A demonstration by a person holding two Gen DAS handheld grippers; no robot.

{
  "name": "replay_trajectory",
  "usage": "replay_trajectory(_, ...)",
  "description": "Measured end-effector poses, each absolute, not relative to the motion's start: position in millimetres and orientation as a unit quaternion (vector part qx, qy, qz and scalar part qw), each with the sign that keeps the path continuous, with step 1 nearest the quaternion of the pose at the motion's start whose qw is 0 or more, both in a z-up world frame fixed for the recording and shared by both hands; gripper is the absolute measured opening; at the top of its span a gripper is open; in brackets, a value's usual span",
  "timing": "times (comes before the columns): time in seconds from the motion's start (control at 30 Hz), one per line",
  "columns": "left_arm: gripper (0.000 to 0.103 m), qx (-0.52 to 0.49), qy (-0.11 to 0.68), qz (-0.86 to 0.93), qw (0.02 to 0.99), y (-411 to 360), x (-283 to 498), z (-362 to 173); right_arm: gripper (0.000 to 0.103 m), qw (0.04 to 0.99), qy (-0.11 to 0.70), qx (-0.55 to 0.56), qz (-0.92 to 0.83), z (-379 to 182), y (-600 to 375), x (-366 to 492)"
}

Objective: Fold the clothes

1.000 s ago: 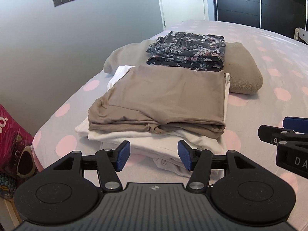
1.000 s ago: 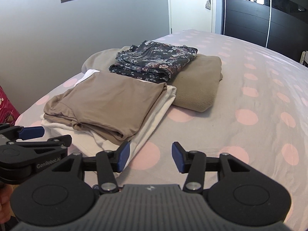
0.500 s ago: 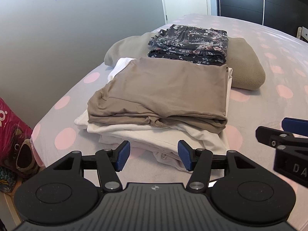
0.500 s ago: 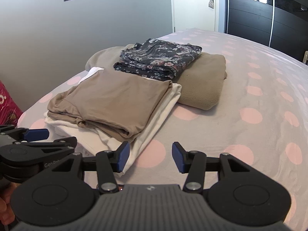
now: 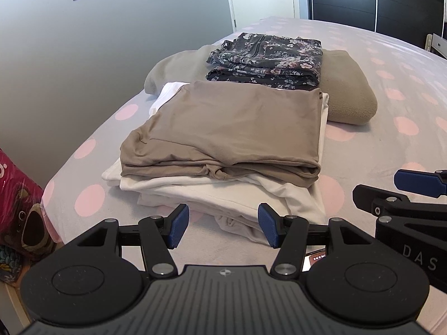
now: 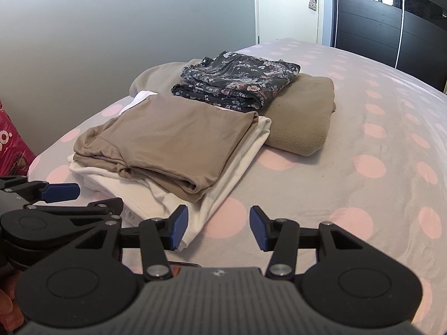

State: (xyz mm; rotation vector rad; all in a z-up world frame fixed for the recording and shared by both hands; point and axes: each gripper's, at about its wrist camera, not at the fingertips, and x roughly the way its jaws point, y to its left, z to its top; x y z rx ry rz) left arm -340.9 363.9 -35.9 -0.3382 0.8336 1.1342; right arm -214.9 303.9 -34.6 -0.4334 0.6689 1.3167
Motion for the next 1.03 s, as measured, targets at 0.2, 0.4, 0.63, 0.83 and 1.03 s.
replay_trajectory(0.2,0.053,-0.156,0.382,0.519,0.749,364.3,-341.2,-35.8,0.052,0.718,0.301,-0.198,0.595,-34.5,303.9,-217.3)
replay_trajectory(0.4,0.053,-0.156,0.384,0.519,0.748,364.4,-340.9,-36.8,0.052,0.716,0.301,-0.198,0.598,-34.5,303.7,-218.8)
replay_trajectory(0.63,0.053,-0.157,0.383,0.519,0.748,364.6,-341.0,-36.7,0.052,0.716,0.305,-0.194,0.598,-34.4,303.2,-217.8)
replay_trajectory(0.83,0.053,-0.156,0.382,0.518,0.749,365.3,-341.5,-36.8,0.052,0.714,0.307,-0.195,0.598,-35.1,303.5,-217.4)
replay_trajectory(1.03,0.053,-0.153,0.379,0.515,0.753,362.8,-340.4,-36.4,0.052,0.712,0.307,-0.196,0.600,-36.0,303.5,-218.3)
